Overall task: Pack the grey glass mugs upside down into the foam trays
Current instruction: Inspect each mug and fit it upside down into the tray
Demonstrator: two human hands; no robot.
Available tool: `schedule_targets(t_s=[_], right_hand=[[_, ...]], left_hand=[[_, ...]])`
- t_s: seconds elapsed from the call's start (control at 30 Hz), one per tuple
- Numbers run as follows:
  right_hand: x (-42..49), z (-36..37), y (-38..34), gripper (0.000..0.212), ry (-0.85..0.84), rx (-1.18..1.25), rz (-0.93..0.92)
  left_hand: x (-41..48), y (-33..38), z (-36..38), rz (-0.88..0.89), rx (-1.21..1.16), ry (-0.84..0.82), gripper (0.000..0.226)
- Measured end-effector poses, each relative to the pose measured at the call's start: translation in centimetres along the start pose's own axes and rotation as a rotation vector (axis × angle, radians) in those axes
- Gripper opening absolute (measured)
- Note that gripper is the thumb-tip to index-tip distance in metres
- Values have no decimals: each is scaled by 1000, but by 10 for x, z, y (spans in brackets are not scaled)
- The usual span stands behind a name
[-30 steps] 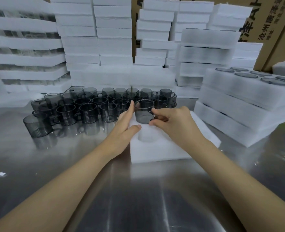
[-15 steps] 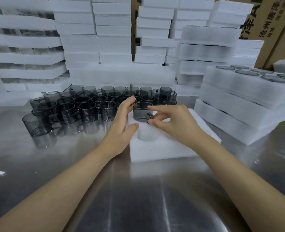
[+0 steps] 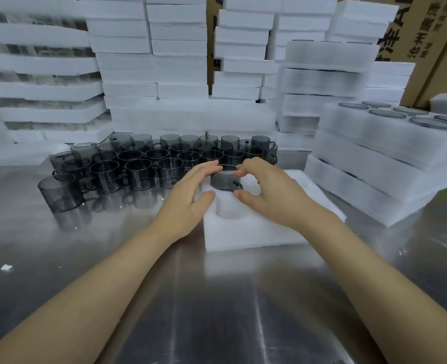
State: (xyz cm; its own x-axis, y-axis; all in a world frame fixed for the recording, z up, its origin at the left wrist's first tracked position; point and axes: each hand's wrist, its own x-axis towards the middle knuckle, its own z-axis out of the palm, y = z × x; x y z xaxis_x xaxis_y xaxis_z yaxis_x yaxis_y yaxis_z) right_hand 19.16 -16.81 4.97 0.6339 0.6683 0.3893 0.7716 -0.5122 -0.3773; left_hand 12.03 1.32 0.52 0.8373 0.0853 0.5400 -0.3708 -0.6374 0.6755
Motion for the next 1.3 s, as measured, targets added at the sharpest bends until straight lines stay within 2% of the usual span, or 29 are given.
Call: schedule_targets(t_s=[0.2, 0.33, 0.57, 0.63, 0.7, 0.8, 0.87, 0.93, 1.03, 1.13, 1.2, 1.3], right_hand=[[1, -7, 0, 16, -91, -28, 42], [1, -7, -2, 9, -131, -68, 50], [0, -9, 0, 21, -157, -61, 72], [-5, -8, 5, 30, -199, -10, 63], [-8, -10, 8, 52, -273, 55, 64], [-10, -18, 11, 96, -415, 76, 37], [-11, -22, 13, 111, -489, 34, -8], [-12, -22, 16, 111, -500, -15, -42], [-13, -20, 18, 95, -463, -63, -70], [-13, -21, 19, 89, -471, -61, -73], [-12, -20, 19, 86, -469, -53, -74], [-11, -13, 15, 79, -382, -51, -98]], left_hand=[[2, 0, -4, -7, 74, 27, 42], [6, -3, -5, 17, 233, 45, 36], [4, -4, -2, 41, 247, 135, 40], [6, -4, -2, 58, 380, 236, 43], [8, -9, -7, 38, 537, 313, 43], [9, -22, -16, -141, 742, 221, 47], [8, -29, -19, -202, 801, 179, 46], [10, -32, -20, -149, 844, 181, 44], [13, -31, -17, -97, 882, 164, 42], [14, -21, -16, -96, 720, 323, 35], [14, -10, -20, 38, 648, 508, 22], [10, 8, -25, 379, 705, 705, 15]])
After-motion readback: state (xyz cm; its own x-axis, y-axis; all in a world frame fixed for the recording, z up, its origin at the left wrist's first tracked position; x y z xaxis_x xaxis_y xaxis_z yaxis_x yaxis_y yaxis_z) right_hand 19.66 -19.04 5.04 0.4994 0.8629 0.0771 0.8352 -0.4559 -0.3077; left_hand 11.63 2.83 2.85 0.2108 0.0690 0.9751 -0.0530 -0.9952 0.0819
